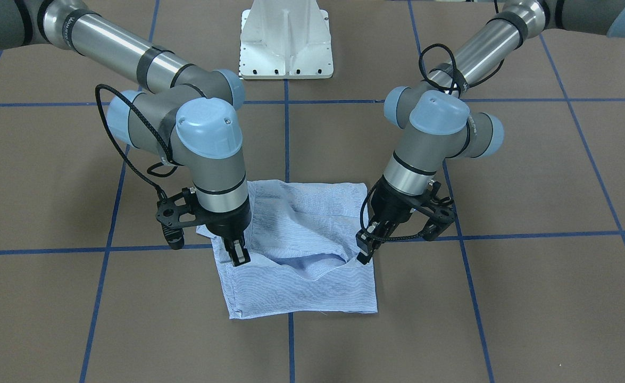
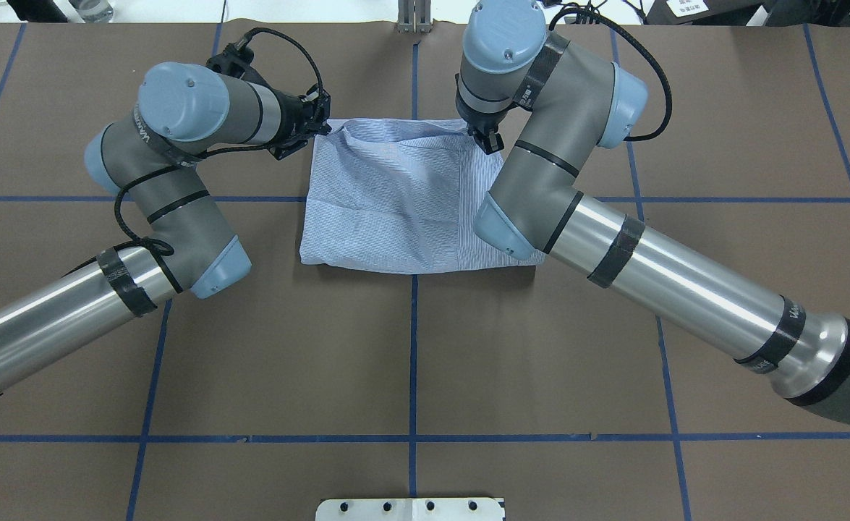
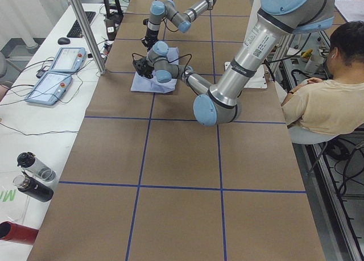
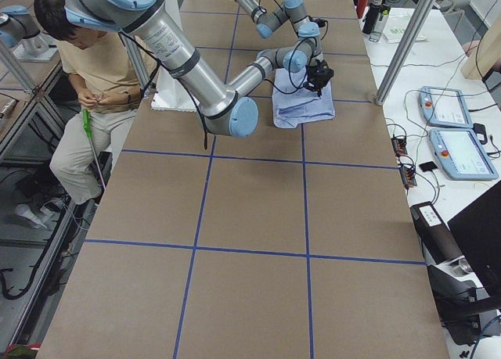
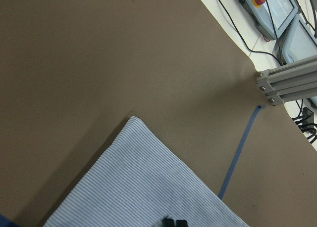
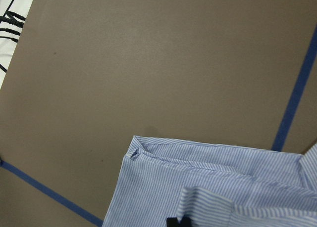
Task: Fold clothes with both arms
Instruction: 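Lay the folded edge down and open both grippers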
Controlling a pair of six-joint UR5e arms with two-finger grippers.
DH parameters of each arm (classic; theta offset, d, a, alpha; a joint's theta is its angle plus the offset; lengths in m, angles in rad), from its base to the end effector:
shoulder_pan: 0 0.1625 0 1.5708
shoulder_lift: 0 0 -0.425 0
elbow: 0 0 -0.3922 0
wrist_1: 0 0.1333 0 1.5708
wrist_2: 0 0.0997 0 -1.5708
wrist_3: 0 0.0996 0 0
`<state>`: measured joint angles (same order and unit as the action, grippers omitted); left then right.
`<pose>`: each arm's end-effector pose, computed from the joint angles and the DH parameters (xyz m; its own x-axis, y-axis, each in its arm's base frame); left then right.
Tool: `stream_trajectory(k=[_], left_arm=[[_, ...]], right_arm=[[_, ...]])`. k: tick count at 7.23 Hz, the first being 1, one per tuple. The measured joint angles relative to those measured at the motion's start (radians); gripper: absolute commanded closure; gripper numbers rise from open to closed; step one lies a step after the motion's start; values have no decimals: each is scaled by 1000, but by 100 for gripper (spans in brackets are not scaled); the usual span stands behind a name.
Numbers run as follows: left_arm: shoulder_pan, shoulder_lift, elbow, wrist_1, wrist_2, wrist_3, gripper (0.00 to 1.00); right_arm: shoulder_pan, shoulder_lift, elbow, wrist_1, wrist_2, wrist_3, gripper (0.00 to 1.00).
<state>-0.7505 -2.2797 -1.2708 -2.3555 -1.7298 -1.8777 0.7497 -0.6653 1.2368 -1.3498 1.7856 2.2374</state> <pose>0.4791 -0.6075 0.2727 0.0859 -0.4879 -0.8686 0.6207 0.7082 -0.3365 -0.5117 -0.6296 0.2100 0.0609 0.8821 0.4671 -0.7536 0.3475 -0.5579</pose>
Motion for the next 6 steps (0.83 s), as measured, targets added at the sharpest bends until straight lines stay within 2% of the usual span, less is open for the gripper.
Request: stream_trajectory(k=[2, 3, 5, 6], left_arm=[[-18, -58, 140, -65, 43, 77, 0], [-39, -69, 166, -75, 49, 111, 0], [-63, -74, 176, -78, 47, 135, 0], [-76, -71, 167, -76, 22, 142, 0]], right_arm=[[27, 28, -145, 142, 16, -81, 0], [61, 48, -182, 178, 52, -112, 0], [130, 68, -202, 194, 160, -155, 0], [141, 66, -202, 195, 178, -166, 0]])
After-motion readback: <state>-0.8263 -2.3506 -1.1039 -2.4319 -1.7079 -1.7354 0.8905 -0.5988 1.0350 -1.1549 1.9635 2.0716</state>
